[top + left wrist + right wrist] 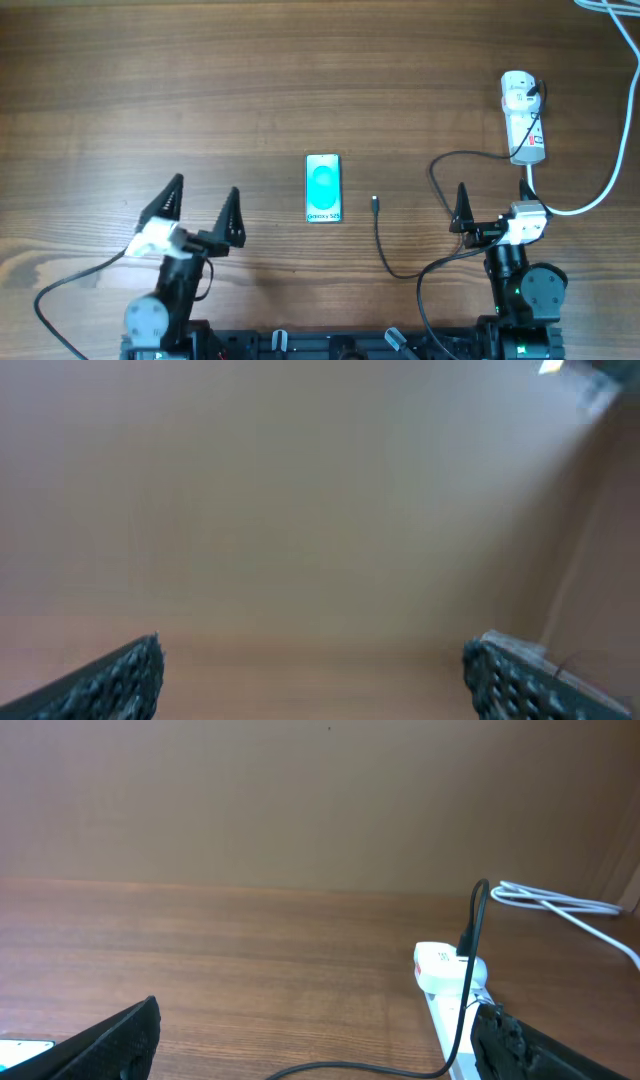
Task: Plug charger to phone and switch on socket
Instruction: 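Raise the left arm and move its gripper over the phone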
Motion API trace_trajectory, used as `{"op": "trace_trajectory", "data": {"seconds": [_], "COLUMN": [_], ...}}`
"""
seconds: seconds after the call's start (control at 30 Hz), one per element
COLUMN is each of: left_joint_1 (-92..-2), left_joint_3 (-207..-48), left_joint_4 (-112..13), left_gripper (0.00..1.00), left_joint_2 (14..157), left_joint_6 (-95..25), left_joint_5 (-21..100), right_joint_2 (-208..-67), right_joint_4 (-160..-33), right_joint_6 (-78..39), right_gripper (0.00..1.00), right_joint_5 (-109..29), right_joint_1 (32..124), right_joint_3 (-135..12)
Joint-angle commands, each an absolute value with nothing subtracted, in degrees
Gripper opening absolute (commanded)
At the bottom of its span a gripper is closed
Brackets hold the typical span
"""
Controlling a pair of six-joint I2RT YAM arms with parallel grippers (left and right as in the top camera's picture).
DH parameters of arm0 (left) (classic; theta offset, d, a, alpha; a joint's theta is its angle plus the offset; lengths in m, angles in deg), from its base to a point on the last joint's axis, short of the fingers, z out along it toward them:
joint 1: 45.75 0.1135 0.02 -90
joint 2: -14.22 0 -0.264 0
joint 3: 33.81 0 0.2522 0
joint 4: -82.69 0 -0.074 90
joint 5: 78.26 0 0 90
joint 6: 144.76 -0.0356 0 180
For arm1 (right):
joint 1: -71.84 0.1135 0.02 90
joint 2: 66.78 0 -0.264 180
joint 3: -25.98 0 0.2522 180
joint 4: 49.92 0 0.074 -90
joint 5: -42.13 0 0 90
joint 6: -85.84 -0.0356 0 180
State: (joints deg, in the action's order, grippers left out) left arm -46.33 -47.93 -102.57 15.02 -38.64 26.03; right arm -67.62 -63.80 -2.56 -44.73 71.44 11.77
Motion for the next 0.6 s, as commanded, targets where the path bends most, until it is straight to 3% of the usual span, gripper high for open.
{"op": "trace_trajectory", "data": {"seconds": [0.0, 0.37, 0.57], "left_joint_1": [-46.0, -46.0, -46.0], "left_joint_3": [-47.9, -48.0, -51.2], "left_joint_4": [-110.3, -131.0, -132.9], "left_gripper": [1.00, 1.00, 1.00], "left_joint_2": [14.7, 14.7, 15.0], "left_joint_6": [-26.5, -3.0, 0.4], "left_joint_5": [23.4, 8.1, 5.9], "right_joint_2": [-67.1, -67.1, -67.1], "right_joint_4": [-63.7, -63.7, -63.7], "right_joint_6": [-2.0, -2.0, -2.0], "right_gripper": [1.00, 1.00, 1.00], "right_joint_5": [-44.9, -44.9, -44.9], "right_joint_1": [71.7, 71.7, 71.7], "right_joint_3": [11.9, 11.9, 11.9]}}
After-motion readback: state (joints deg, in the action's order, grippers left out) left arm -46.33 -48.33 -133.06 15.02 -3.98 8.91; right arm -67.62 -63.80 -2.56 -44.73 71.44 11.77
